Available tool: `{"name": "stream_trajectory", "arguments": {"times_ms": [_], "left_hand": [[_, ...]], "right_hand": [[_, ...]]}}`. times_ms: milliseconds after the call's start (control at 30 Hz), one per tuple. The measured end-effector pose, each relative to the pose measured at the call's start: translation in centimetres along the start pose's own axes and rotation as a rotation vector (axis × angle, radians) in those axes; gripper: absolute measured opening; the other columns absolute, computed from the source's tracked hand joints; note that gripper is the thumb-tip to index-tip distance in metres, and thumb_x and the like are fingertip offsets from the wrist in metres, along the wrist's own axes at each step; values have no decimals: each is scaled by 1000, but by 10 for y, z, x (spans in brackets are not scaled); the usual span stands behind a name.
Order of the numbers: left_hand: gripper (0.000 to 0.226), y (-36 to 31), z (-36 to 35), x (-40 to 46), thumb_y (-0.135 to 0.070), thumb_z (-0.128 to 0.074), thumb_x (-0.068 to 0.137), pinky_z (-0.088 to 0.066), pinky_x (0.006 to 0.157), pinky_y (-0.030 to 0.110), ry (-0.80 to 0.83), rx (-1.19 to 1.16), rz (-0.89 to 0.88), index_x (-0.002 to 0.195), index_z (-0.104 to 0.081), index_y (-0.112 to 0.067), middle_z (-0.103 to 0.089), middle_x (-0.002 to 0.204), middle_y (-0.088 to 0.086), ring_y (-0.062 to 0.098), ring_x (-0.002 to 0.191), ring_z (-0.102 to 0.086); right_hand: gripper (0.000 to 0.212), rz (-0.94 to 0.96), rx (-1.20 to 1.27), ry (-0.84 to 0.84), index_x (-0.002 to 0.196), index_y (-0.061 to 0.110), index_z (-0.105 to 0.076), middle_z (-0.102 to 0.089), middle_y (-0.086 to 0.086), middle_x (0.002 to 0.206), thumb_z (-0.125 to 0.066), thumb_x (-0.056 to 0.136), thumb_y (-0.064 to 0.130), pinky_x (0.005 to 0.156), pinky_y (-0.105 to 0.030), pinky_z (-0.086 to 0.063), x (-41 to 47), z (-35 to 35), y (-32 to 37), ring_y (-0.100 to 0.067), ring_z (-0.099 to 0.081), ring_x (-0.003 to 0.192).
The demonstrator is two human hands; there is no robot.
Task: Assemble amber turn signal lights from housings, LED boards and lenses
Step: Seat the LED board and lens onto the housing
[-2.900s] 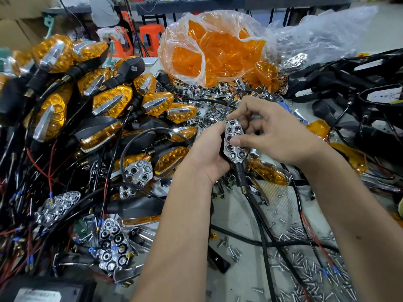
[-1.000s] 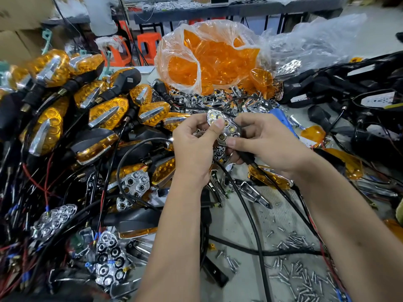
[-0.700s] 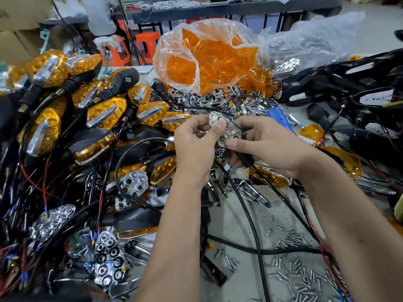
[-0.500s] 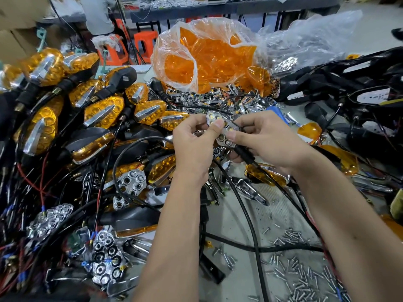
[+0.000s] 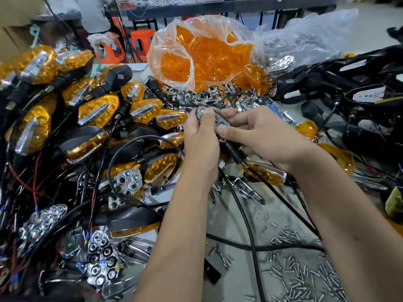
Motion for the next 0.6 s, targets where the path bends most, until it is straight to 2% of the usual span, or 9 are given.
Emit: {"name": "stream_trajectory", "arguments": {"times_ms": [67,133,200,233,300,333,467,533,600], "left_hand": [[21,0,6,4,-17,-41,110,-63,71,40,-40,-61,12,105,-57,-5,-78,98,12,27,87,-77],[18,-2,12,7,-12,-40,109,-60,61,33,-48,-196,72,103,-55,-2,-75,86,11,26,74,-75],[18,-4,15,8,-6,-40,107,-50,50,25,-16,-397,154,94,-52,-6,-64,77,6,18,59,-62],[17,-5,17,9,-5,-40,106,-46,48,23,-12,-468,190,94,-51,-7,-60,77,6,17,56,-57],[14,-3,20,10,-3,-40,105,-44,46,23,-3,-528,237,97,-50,-8,-56,80,7,16,55,-54],[13,-3,21,11,-3,-40,106,-43,45,23,5,-520,253,98,-49,-9,-55,80,7,17,55,-54],[15,-2,21,11,-3,-40,106,-43,45,23,19,-438,261,95,-48,-10,-54,78,6,17,54,-53],[16,-1,21,12,-2,-38,106,-42,46,23,17,-414,249,95,-46,-11,-54,78,6,16,53,-53],[17,-1,21,12,-1,-38,106,-42,45,23,21,-399,247,95,-46,-11,-53,78,6,16,53,-53]], "right_hand": [[34,-9,-216,-21,90,14,-79,-76,-11,84,-70,95,46,74,-42,-64,-1,8,2,-27,-75,76],[46,-56,-330,-50,88,18,-77,-76,-3,79,-65,90,62,64,-34,-63,-4,21,3,-18,-75,70],[45,-137,-508,6,85,22,-74,-76,1,76,-64,88,66,59,-30,-60,-7,30,-1,-15,-74,66],[40,-177,-676,68,84,25,-73,-74,4,75,-67,87,65,60,-30,-59,-7,34,-5,-13,-73,66],[31,-253,-981,178,87,31,-71,-71,11,76,-77,82,61,68,-30,-56,-7,36,-11,-9,-70,72],[31,-288,-1047,212,90,33,-69,-70,13,78,-82,78,57,71,-30,-55,-7,36,-12,-7,-68,75],[52,-423,-1046,328,101,36,-62,-72,12,85,-94,63,51,84,-36,-57,-8,36,-11,-9,-69,85],[51,-433,-1030,351,101,32,-65,-74,13,81,-96,63,46,84,-37,-58,-8,36,-10,-9,-70,83],[41,-396,-1010,362,96,29,-68,-74,18,75,-95,67,40,81,-34,-58,-9,35,-8,-3,-70,73]]}}
Point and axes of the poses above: each hand's wrist, its own x-axis towards the middle knuckle, its own z-axis out of the back of the hand, y = z × x, the point moved 3 cm from there along x, towards the middle knuckle
